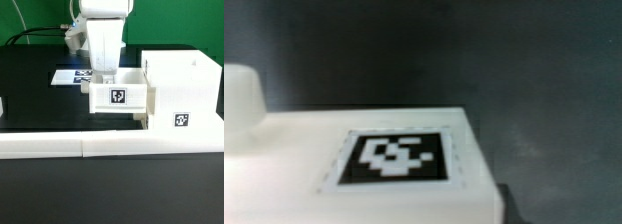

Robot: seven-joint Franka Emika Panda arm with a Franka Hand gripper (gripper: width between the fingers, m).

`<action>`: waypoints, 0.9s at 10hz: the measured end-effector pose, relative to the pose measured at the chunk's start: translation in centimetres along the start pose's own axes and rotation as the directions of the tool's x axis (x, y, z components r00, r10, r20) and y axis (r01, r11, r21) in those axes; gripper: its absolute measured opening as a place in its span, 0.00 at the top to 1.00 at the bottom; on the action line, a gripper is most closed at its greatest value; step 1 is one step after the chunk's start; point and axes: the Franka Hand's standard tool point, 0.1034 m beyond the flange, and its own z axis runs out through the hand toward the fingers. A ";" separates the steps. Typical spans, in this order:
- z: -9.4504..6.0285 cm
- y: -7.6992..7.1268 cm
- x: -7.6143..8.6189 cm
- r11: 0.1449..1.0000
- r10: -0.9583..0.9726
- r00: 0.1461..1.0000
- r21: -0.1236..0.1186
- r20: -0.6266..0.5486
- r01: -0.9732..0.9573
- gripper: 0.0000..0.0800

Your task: Assemble drawer

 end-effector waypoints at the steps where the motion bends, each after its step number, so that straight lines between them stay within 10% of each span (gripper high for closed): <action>1: 0.0 0.0 0.0 1.000 0.000 1.000 0.000 0.000 0.000 0.95; 9: 0.1 -0.1 0.4 1.000 -0.010 1.000 0.003 0.001 0.010 0.95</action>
Offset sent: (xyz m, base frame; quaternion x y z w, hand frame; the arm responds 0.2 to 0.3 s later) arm -0.0001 0.0082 -0.0018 0.0099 -0.0253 -0.0506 0.9984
